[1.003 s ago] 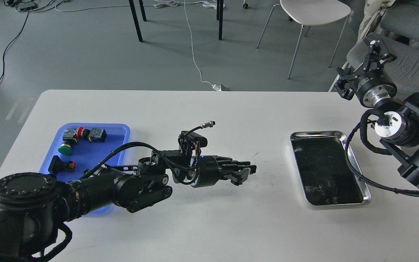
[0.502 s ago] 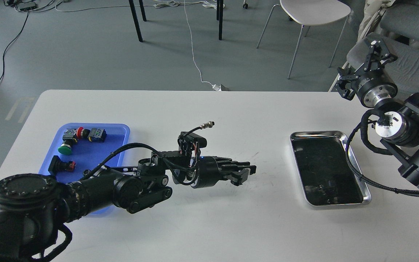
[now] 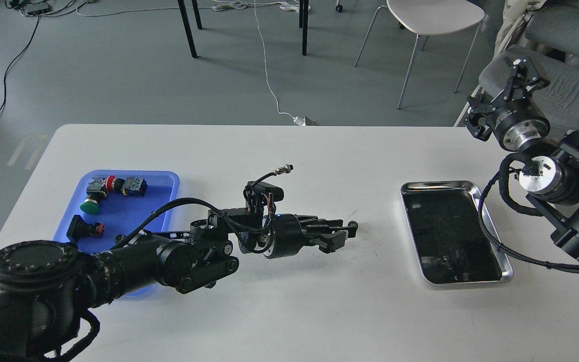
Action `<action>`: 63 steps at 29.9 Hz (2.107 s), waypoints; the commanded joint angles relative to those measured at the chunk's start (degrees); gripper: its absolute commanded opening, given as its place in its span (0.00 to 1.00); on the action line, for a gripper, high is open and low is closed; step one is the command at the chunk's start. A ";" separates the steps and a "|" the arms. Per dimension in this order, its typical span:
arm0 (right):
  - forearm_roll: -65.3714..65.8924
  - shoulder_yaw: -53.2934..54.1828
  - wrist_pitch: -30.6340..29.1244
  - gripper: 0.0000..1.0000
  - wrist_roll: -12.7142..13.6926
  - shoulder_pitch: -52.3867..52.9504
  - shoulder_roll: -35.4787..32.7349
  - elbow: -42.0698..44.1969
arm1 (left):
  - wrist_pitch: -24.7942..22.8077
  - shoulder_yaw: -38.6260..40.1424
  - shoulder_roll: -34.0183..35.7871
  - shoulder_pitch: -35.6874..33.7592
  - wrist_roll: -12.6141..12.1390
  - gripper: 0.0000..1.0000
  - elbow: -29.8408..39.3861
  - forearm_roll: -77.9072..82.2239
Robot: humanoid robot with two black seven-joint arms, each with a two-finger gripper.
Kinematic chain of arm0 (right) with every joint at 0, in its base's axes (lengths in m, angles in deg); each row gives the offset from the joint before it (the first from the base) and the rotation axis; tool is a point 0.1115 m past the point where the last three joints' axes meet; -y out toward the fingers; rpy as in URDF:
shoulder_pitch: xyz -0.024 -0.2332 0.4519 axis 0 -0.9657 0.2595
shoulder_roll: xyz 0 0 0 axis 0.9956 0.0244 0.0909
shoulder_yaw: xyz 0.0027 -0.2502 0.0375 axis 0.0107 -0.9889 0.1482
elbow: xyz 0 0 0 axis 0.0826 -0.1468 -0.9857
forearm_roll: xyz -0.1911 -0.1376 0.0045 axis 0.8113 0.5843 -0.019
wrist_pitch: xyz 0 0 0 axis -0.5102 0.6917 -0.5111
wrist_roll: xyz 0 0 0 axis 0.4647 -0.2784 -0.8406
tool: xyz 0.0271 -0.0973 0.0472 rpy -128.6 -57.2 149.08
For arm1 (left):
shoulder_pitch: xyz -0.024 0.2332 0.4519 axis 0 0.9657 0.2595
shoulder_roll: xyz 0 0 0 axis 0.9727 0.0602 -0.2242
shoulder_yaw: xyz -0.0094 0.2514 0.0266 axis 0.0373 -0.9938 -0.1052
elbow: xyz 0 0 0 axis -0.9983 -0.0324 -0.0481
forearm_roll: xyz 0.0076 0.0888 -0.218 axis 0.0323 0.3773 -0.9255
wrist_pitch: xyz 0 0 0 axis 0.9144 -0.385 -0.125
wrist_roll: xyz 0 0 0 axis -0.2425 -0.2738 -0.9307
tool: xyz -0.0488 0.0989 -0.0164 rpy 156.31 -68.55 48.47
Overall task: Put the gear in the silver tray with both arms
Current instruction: 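Open the left gripper, releasing the gear onto the table, and withdraw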
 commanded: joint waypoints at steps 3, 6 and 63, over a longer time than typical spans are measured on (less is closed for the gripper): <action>0.28 -6.77 -0.60 0.99 0.78 3.72 -0.86 0.00 | 1.16 1.96 0.00 -0.40 0.00 0.57 -0.09 -1.79; 1.33 -15.11 -0.78 0.99 1.22 7.59 -3.50 -0.43 | 1.42 4.95 0.00 -0.57 0.00 0.67 -0.09 -3.98; 52.82 -37.02 -15.55 0.99 -0.18 16.92 -13.35 -10.36 | -14.93 25.69 16.61 -5.58 -4.53 0.98 -7.91 -62.43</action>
